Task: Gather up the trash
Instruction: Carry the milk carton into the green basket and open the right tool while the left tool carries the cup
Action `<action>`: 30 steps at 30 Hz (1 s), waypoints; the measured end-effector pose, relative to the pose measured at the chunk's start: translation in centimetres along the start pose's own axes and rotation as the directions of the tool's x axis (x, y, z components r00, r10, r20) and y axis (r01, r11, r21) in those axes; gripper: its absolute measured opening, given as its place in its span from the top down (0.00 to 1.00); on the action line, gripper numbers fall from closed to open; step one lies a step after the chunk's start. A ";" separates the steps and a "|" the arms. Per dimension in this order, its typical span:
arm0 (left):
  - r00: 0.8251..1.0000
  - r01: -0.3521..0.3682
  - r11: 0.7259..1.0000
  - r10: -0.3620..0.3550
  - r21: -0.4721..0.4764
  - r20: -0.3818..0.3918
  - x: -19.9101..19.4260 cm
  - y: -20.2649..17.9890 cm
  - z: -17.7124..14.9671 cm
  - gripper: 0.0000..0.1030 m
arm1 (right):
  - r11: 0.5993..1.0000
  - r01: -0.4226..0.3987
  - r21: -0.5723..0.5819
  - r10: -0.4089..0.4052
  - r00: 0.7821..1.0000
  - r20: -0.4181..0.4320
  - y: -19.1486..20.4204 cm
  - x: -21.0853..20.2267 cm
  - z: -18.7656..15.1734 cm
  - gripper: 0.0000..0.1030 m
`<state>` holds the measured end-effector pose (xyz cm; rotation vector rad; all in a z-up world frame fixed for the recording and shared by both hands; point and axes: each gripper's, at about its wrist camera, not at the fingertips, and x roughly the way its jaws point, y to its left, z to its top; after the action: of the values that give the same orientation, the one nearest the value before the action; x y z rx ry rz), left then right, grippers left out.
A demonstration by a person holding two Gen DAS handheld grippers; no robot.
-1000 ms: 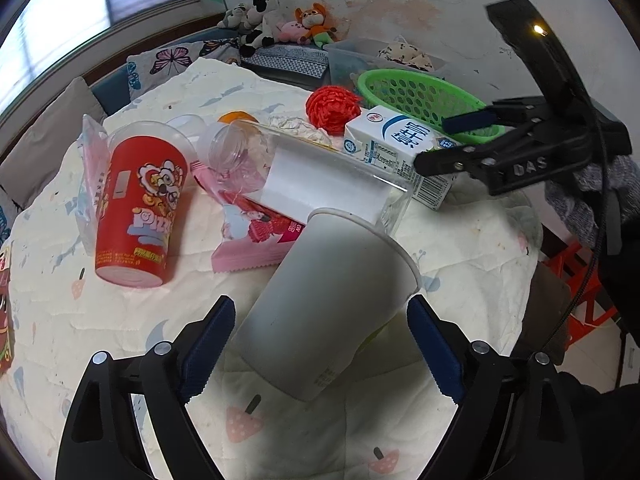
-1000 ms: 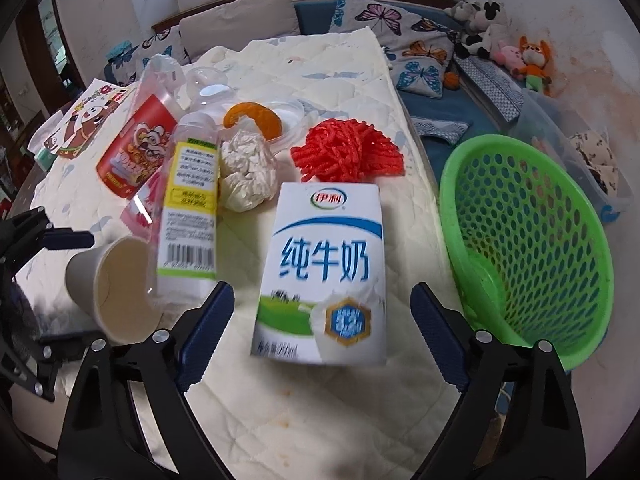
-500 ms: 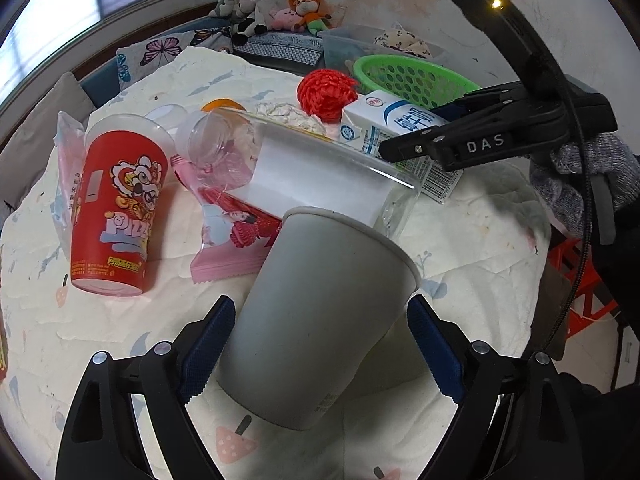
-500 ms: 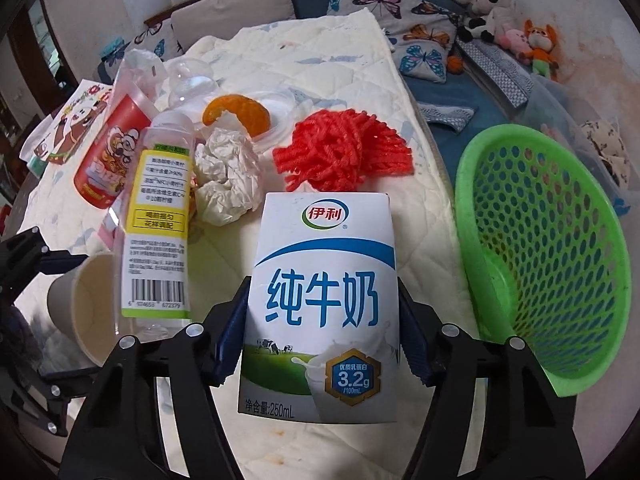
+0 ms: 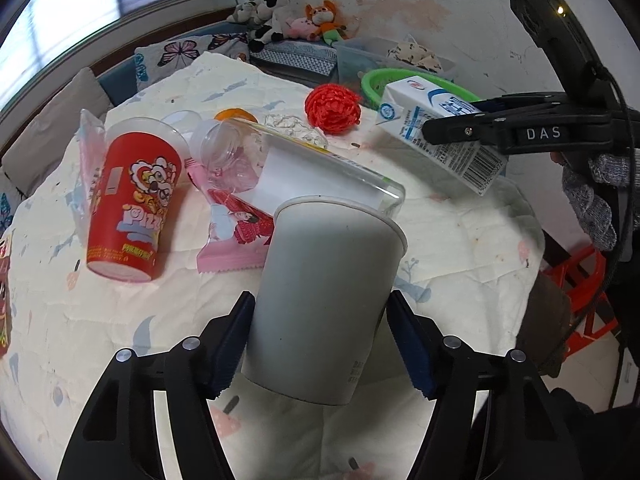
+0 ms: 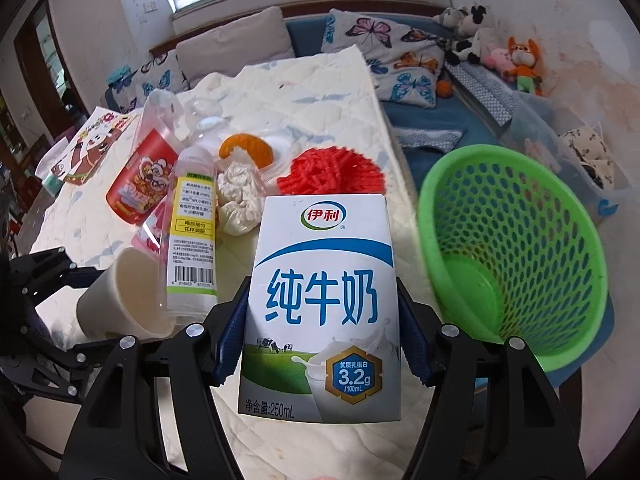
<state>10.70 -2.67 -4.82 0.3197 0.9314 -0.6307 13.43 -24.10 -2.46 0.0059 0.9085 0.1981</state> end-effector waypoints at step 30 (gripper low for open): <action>0.986 0.112 0.980 -0.090 -0.163 0.139 -1.1 -3.5 11.0 0.37 | 0.930 0.230 0.288 -0.232 0.972 -0.028 -18.3 3.6 -0.8 0.36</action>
<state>15.05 -10.62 2.39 0.0771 0.8730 -0.6527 18.07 -41.52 -7.37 0.1708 0.9170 -0.1568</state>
